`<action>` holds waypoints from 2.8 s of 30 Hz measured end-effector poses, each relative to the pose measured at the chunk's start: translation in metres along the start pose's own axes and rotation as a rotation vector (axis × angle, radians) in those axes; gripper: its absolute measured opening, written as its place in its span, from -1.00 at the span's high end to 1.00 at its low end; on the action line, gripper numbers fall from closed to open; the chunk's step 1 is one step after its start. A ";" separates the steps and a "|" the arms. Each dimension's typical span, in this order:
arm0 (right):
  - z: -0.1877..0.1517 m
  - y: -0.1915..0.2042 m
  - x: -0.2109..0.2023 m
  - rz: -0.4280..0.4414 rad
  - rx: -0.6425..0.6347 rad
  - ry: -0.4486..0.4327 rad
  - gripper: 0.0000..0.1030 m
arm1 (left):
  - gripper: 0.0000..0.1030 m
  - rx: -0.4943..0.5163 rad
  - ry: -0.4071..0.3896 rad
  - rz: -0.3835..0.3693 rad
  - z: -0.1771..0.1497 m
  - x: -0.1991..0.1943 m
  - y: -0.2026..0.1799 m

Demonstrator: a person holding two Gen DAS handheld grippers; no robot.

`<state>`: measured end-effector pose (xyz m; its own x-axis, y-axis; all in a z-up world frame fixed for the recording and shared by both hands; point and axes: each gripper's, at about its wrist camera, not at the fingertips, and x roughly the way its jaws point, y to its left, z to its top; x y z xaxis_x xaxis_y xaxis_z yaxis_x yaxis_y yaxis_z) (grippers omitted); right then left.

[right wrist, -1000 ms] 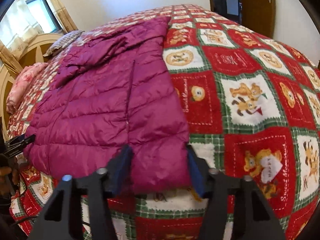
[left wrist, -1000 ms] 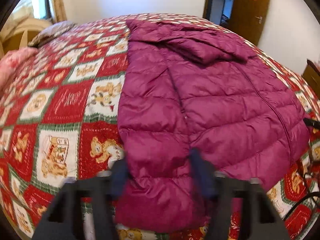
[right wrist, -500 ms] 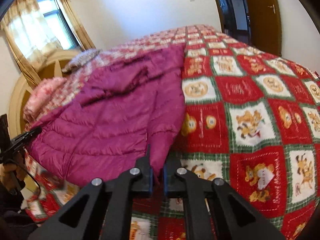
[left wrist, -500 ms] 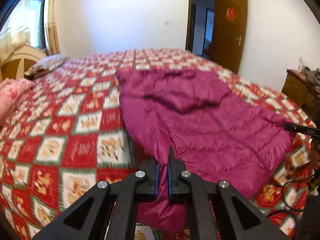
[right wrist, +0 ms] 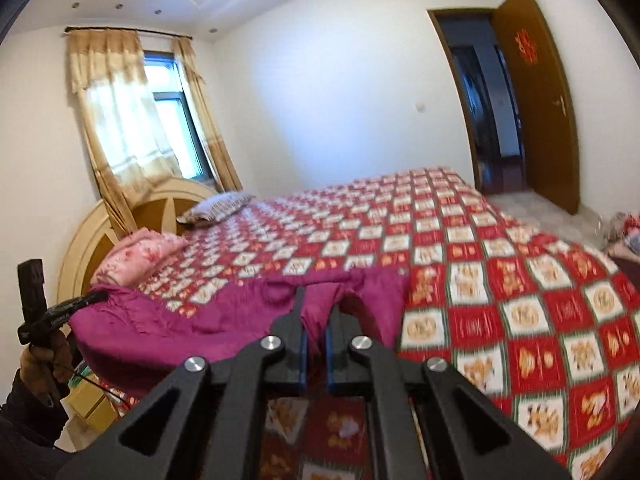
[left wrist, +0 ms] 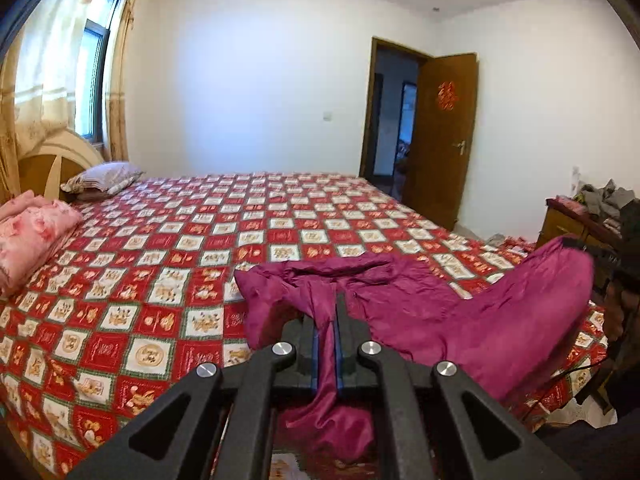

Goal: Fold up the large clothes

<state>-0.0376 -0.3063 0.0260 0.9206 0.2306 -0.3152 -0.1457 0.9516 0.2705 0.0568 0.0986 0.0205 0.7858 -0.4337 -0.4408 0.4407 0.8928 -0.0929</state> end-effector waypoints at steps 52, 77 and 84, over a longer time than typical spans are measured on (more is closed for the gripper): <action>-0.021 0.024 0.391 -0.187 -0.294 0.391 0.24 | -0.60 0.138 0.056 0.476 0.043 0.349 0.008; -0.055 -0.021 0.439 -0.190 -0.174 0.464 0.23 | -0.75 -0.094 0.272 0.470 -0.003 0.437 0.065; -0.057 -0.022 0.444 -0.190 -0.170 0.479 0.23 | -0.77 -0.093 0.295 0.479 -0.005 0.443 0.066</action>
<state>0.3535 -0.2136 -0.1716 0.6742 0.0800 -0.7342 -0.0858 0.9959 0.0297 0.4319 -0.0338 -0.1853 0.7281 0.0624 -0.6826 0.0147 0.9942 0.1066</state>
